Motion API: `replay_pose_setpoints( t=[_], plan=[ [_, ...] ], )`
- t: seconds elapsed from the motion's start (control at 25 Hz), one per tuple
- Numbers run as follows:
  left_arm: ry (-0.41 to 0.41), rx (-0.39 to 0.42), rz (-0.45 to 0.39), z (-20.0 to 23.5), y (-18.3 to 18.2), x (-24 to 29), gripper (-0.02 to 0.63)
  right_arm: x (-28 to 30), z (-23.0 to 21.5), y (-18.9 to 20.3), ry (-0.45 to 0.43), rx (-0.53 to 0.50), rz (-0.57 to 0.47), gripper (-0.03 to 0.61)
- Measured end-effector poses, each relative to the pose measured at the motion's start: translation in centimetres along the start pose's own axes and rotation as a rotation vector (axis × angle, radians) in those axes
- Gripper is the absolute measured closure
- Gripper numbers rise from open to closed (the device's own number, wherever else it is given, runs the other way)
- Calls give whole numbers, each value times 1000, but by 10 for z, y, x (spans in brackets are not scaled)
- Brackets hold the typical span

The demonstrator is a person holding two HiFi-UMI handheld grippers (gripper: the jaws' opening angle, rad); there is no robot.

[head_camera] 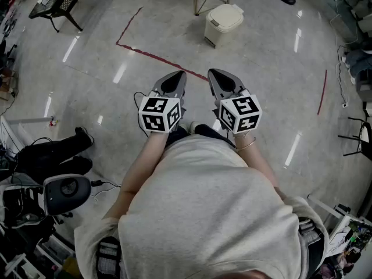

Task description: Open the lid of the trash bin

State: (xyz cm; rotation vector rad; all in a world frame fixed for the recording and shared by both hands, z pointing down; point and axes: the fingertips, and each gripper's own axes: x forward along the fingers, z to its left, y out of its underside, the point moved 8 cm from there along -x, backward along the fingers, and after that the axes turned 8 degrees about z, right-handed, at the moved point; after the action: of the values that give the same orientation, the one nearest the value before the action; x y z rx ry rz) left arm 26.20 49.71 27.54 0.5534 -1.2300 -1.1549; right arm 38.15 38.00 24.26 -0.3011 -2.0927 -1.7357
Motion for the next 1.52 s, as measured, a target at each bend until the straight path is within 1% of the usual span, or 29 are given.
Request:
replay_pose_setpoints(
  t=[0.2,0.4,0.64,0.88,1.04,1.16,1.32,1.44,1.52],
  plan=[
    [16,0,10,-6,1,6,604,-4,-2,-1,-18,1,-13,572],
    [4,5,16,-7,1,6,604,-4,-2,1,-13,-19,-6,572],
    [-4,-4,1,-6,-6,11,604,-7,-12,-5,-26,37,-54,571],
    [-48,-18,-33,-11,-12,15,604,-17,-28,-2,-16,46,-55,571],
    [-83,-49,-34,-12,-1,19,604,-20,-38,11,-20,69,-36,572],
    [-102,-63,-12,-6,4,24,604,-15,-46,16,-19,91,-28,571],
    [-116,-57,7,9,3,28,604,-1,-51,17,-17,121,-20,571],
    [-92,-66,21,26,-1,47,604,25,-59,14,-32,124,13,571],
    [-66,-63,34,42,-7,63,604,45,-66,9,-17,129,24,571]
  ],
)
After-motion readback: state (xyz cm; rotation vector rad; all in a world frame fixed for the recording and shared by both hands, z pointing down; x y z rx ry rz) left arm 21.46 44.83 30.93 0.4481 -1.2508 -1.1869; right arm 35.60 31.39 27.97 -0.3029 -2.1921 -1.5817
